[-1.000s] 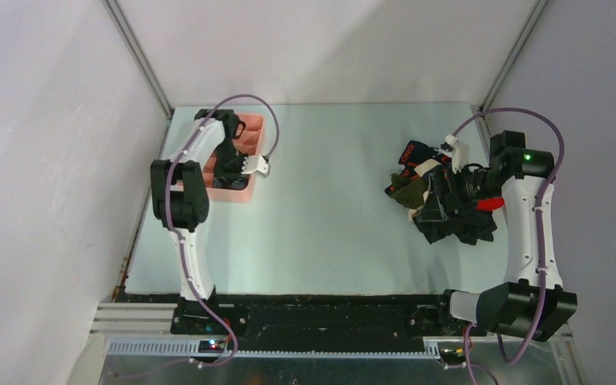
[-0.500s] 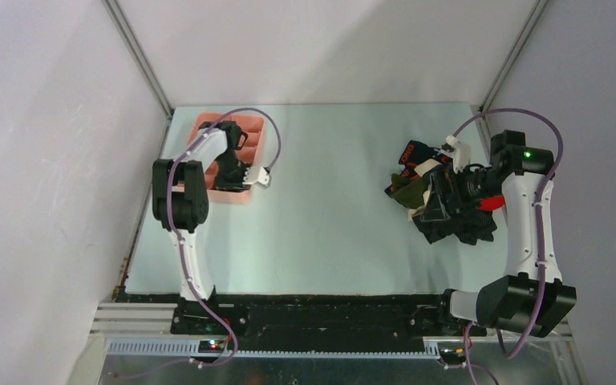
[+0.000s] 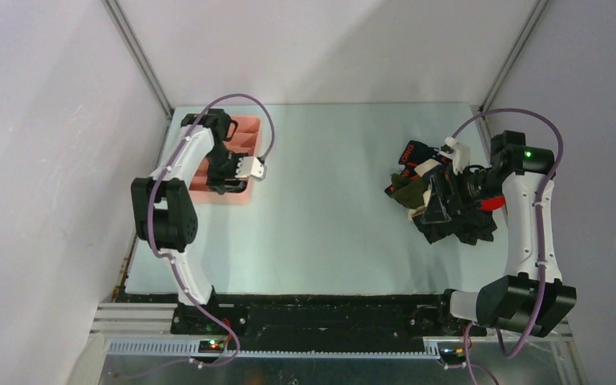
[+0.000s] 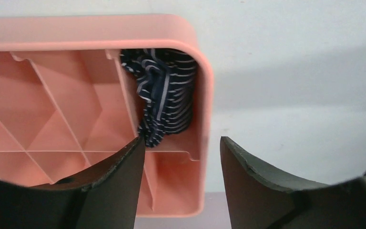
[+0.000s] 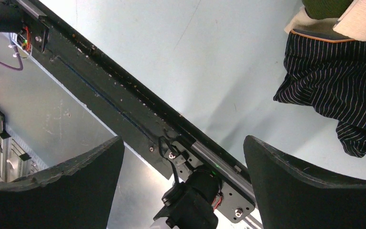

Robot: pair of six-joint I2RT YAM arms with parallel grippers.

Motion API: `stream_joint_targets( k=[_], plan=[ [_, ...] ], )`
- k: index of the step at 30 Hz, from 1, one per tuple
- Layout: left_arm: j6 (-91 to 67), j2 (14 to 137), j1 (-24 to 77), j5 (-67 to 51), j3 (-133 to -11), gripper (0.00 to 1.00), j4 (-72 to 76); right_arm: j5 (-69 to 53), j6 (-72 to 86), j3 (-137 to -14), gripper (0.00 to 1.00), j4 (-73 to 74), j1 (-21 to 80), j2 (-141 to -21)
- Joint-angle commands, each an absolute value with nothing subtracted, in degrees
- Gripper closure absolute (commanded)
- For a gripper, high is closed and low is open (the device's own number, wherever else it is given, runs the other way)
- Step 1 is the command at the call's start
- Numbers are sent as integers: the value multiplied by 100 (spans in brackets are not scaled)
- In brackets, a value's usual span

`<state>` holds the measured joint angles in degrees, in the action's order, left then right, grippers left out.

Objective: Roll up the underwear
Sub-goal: Place the underwear in the storage box, then pick up the underwear from the center of the board.

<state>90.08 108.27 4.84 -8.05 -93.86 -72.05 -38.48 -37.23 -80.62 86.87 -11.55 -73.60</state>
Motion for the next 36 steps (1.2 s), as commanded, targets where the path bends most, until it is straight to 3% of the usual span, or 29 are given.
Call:
stream_joint_targets(
  k=[1,6,10,14,17,20,24,31,36],
  plan=[
    [9097,10406,439,-753,-9583,34,-7946,-3988,-3745,-8429,1,8683,-1204,-7398],
    [8130,9850,517,-1218,-9926,31,-7440,-3423,-2491,-8355,0,7059,-1563,-7205],
    [5444,9395,896,-1331,-10012,31,-5853,-2590,-1576,-7997,2,5671,-1619,-7183],
    [2195,9060,1071,-1284,-9820,27,-4796,-1985,-673,-7813,23,4909,-1707,-7693],
    [1003,8849,1073,-1643,-9451,26,-4528,-1650,-378,-7723,38,4480,-1733,-7937],
    [-119,8836,1078,-1979,-8964,22,-4350,-1335,-304,-7769,42,4264,-1647,-8333],
    [-521,8730,1148,-2092,-8345,16,-4069,-1043,-353,-7895,42,3987,-1393,-8793],
    [-561,8503,1247,-2197,-7794,13,-3940,-692,-444,-8368,41,3791,-1003,-9647],
    [-559,8368,1261,-2146,-7679,14,-3927,526,-289,-8833,54,3623,-731,-10260]
  ],
)
